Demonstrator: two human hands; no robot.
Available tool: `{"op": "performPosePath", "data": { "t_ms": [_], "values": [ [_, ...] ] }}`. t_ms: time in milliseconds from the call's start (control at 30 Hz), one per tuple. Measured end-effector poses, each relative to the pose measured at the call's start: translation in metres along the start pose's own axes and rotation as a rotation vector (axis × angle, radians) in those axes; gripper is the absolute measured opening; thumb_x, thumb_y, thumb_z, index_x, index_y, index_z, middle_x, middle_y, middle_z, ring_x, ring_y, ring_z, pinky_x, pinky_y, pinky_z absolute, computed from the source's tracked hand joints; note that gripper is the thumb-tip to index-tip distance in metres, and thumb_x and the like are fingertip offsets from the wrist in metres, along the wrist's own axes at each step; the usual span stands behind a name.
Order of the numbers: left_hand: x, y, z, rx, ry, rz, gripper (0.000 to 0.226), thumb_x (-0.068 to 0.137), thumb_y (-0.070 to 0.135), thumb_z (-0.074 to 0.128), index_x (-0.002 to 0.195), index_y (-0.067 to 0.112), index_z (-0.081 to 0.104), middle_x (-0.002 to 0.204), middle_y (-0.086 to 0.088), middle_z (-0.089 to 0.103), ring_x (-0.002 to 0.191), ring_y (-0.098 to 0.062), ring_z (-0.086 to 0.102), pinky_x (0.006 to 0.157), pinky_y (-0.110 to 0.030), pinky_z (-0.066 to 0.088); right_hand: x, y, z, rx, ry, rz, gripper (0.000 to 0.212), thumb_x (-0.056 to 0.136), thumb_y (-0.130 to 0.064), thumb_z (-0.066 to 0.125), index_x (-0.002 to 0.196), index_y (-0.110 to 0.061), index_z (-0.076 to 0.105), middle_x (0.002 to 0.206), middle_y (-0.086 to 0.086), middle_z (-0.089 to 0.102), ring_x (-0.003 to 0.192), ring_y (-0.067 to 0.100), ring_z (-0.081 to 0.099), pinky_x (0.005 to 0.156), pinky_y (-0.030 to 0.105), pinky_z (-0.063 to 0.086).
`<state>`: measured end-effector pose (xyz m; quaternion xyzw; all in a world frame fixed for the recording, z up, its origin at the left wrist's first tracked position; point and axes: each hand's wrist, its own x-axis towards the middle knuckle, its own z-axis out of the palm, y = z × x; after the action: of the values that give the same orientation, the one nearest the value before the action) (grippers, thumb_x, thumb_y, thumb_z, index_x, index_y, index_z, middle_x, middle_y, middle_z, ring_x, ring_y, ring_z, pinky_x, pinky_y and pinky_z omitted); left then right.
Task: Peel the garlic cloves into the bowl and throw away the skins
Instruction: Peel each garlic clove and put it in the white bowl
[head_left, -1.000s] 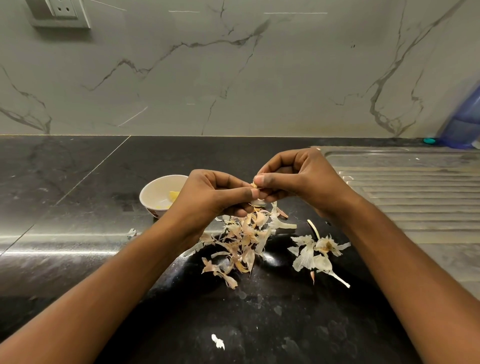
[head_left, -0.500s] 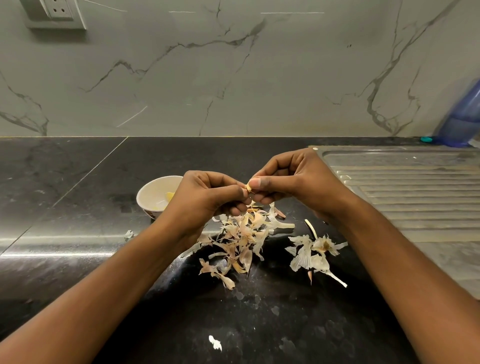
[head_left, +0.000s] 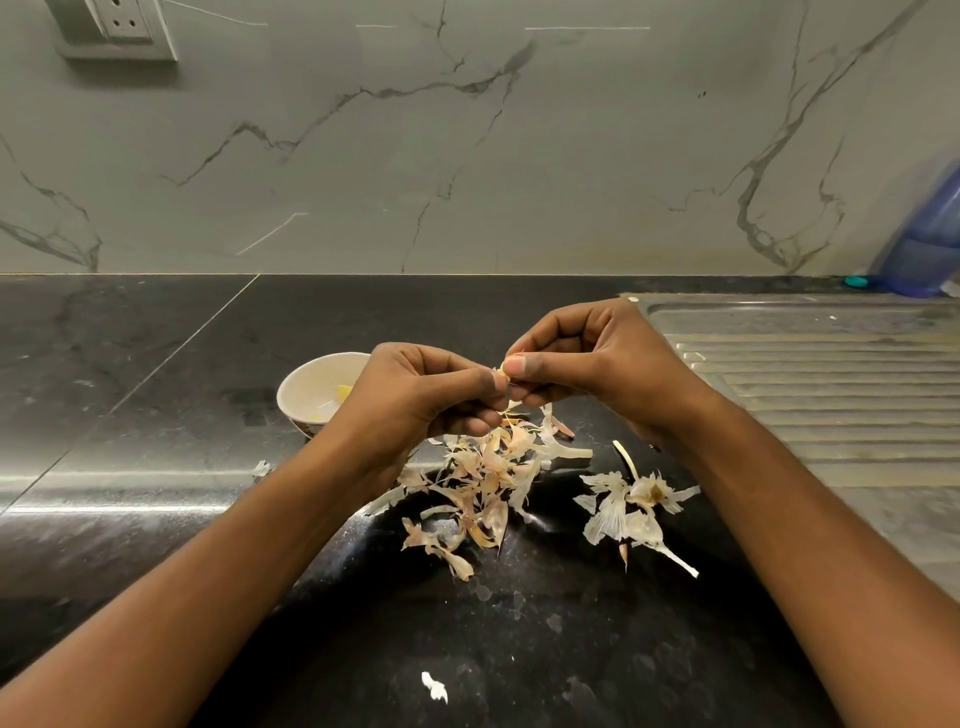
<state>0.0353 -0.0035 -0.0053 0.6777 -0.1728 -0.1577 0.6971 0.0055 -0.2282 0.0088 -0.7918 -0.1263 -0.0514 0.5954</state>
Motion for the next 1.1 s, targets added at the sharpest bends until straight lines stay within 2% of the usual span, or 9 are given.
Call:
{"op": "performPosePath", "data": {
  "t_ms": [100,333,600,867,1100],
  "values": [
    [-0.0002,0.0000,-0.0003,-0.006,-0.008,-0.002,0.020,0.083,0.011,0.078,0.094,-0.006,0.079,0.092,-0.028,0.076,0.074,-0.028,0.071,0.065,-0.026,0.062,0.0001,0.0001,0.0004,-0.018,-0.011,-0.018,0.017,0.090,-0.008,0.082,0.103,0.003,0.078,0.092,0.016,0.081,0.082,0.027,0.080,0.075,0.036,0.068],
    [-0.0004,0.0001,-0.0016,0.003,-0.020,-0.009,0.015,0.092,0.002,0.072,0.096,-0.012,0.074,0.086,-0.026,0.075,0.068,-0.025,0.069,0.061,-0.023,0.061,-0.0004,0.0001,0.0002,-0.012,-0.035,-0.017,0.017,0.089,-0.006,0.082,0.103,0.004,0.078,0.091,0.017,0.081,0.080,0.027,0.080,0.074,0.034,0.068],
    [0.0001,-0.0013,-0.0003,0.009,0.006,0.014,0.010,0.095,-0.001,0.069,0.091,-0.007,0.076,0.082,-0.022,0.073,0.064,-0.023,0.065,0.059,-0.024,0.058,-0.0009,-0.0018,0.0013,0.018,-0.028,-0.024,0.017,0.089,-0.004,0.081,0.104,0.005,0.078,0.091,0.018,0.081,0.079,0.025,0.080,0.072,0.032,0.067],
    [0.0010,0.0004,0.0003,-0.016,0.017,0.031,0.013,0.095,-0.003,0.066,0.086,-0.001,0.076,0.078,-0.018,0.070,0.062,-0.020,0.063,0.056,-0.023,0.054,-0.0008,-0.0011,0.0022,0.124,-0.077,0.052,0.021,0.095,-0.005,0.074,0.116,0.001,0.075,0.098,0.018,0.081,0.084,0.022,0.080,0.075,0.028,0.065],
    [0.0013,0.0003,0.0013,-0.021,0.020,0.032,0.012,0.096,-0.004,0.065,0.090,-0.004,0.075,0.078,-0.017,0.070,0.062,-0.019,0.062,0.057,-0.024,0.054,-0.0006,-0.0019,-0.0001,0.152,-0.069,0.063,0.038,0.085,-0.011,0.080,0.123,-0.008,0.072,0.102,0.020,0.080,0.084,0.025,0.079,0.078,0.034,0.067]
  ]
}}
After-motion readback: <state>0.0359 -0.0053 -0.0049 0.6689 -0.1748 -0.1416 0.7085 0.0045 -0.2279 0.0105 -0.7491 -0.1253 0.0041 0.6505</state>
